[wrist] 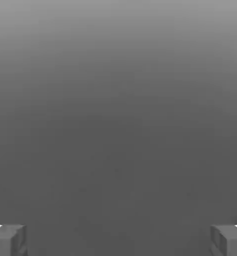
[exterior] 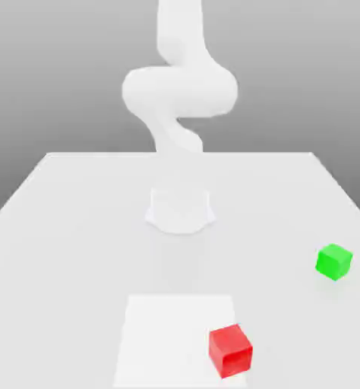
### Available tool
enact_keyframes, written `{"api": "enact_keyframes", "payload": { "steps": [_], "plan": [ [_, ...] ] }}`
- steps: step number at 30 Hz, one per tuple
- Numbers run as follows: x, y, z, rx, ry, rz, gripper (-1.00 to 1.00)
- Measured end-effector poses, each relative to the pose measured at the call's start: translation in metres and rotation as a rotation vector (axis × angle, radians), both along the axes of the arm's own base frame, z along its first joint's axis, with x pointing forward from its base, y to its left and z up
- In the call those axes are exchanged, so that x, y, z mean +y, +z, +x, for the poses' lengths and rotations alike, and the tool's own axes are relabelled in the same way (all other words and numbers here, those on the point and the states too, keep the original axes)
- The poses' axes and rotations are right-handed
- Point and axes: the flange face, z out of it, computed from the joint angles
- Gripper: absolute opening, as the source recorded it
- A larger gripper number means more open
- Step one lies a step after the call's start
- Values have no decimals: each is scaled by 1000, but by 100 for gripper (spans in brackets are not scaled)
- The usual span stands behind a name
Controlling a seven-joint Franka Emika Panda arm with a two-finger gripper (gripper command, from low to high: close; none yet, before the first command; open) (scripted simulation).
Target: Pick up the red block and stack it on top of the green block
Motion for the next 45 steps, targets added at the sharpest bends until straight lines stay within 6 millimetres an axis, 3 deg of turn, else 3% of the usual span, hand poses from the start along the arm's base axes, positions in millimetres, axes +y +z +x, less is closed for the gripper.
{"api": "enact_keyframes", "payload": {
  "steps": [6, 12, 17, 23, 28, 29, 36, 41, 45],
  "plan": [
    [18, -109, 65, 183, 78, -31, 0],
    [39, -225, 99, 359, 156, -63, 0],
    [56, -324, 103, 506, 225, -93, 0],
    [71, -440, 81, 681, 306, -129, 0],
    [72, -508, 75, 715, 320, -135, 0],
    [72, -520, 75, 716, 320, -135, -100],
    [72, -522, 74, 716, 320, -135, -100],
    [74, -469, 74, 716, 326, -137, -100],
    [137, -453, 44, 698, 584, -226, -100]
  ]
}}
